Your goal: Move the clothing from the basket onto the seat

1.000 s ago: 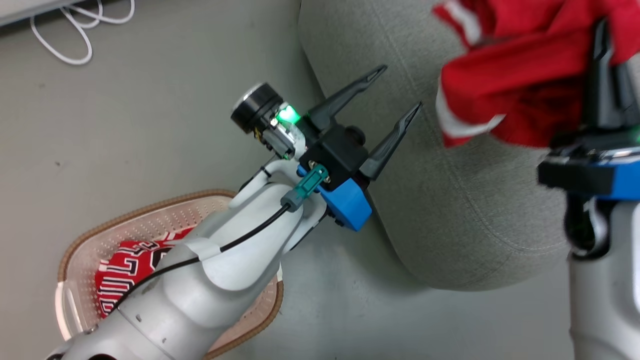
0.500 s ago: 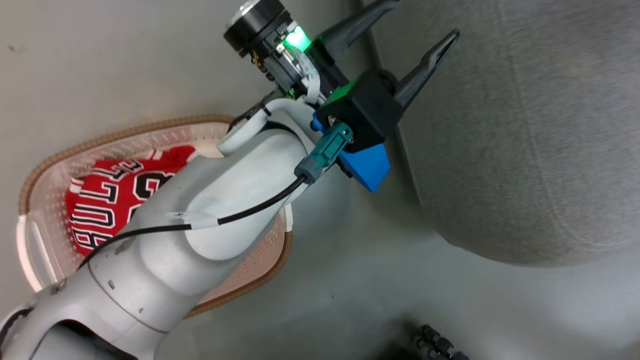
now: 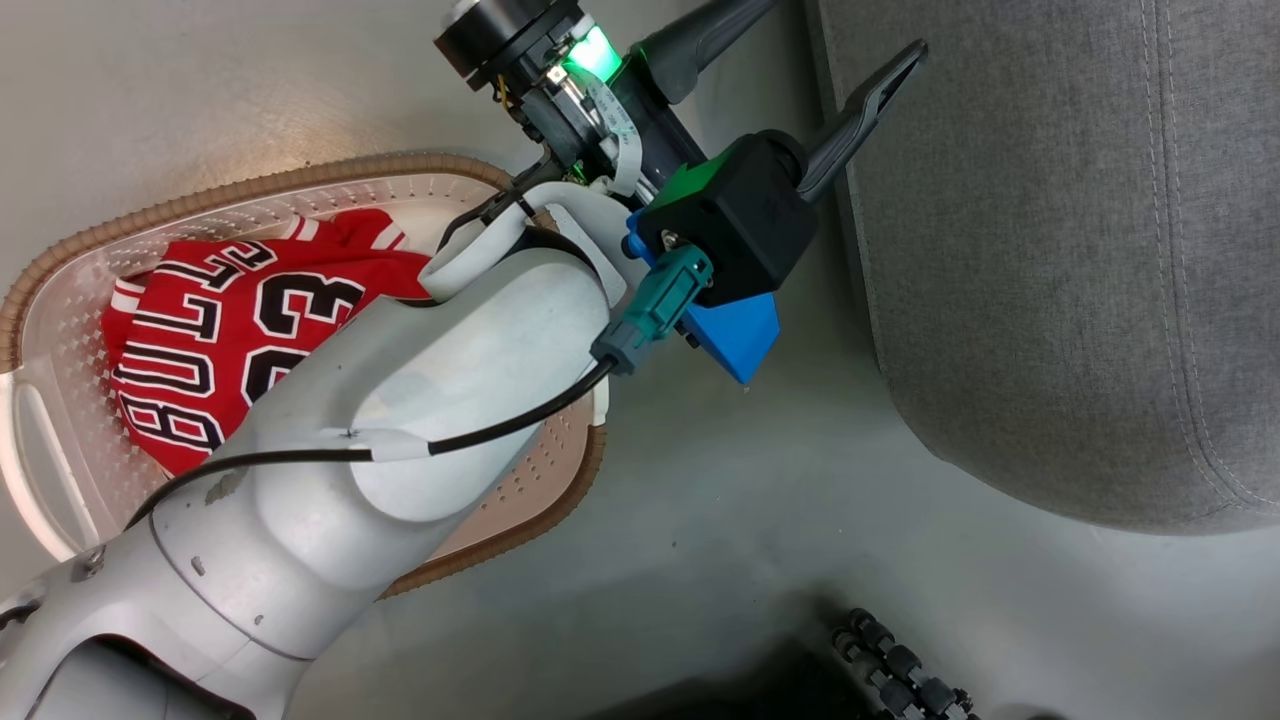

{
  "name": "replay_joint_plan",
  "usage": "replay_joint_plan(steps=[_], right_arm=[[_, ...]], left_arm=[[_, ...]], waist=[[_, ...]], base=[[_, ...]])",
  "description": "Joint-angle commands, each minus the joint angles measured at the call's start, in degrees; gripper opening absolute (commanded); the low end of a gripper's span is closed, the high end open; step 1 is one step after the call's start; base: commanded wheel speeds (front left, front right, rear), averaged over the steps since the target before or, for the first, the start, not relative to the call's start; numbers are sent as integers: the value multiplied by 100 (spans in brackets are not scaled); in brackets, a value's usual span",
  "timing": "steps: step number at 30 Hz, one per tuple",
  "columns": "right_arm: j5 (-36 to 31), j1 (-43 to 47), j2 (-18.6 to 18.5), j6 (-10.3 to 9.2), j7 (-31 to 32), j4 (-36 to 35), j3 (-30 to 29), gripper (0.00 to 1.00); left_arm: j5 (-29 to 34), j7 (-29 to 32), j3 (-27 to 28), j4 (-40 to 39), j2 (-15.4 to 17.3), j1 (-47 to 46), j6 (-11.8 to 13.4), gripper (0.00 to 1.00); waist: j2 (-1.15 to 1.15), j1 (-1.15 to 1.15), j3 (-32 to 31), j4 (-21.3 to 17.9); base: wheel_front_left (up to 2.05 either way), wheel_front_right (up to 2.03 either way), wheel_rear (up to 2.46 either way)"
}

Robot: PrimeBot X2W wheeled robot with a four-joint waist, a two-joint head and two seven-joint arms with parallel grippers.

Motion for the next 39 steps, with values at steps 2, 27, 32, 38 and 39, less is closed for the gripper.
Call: replay_joint_plan(steps=[2,27,32,38,39], right_arm=[[45,93,56,3,-22,286,34,0],[-111,2307,582,3,-22,-882,760,100],[-147,2871,714,2,-21,-1441,1142,100],[-164,3449,851,3,-21,-1828,1712,100],[-169,3528,874,3,-21,-1870,1772,100]], left_arm=[[-35,-21,-3,-25,41,-16,50,100],[-693,-780,490,537,-172,955,535,100],[-797,-792,915,268,-163,1463,660,100],[-772,-795,1642,-30,-92,2199,753,100],[-750,-794,1764,-71,-82,2329,758,100]], waist=[[0,-1,-39,14],[0,-1,-1895,273],[0,-1,-2451,525],[0,-1,-3014,895],[0,-1,-3112,971]], base=[[0,0,0],[0,0,0],[0,0,0],[0,0,0],[0,0,0]])
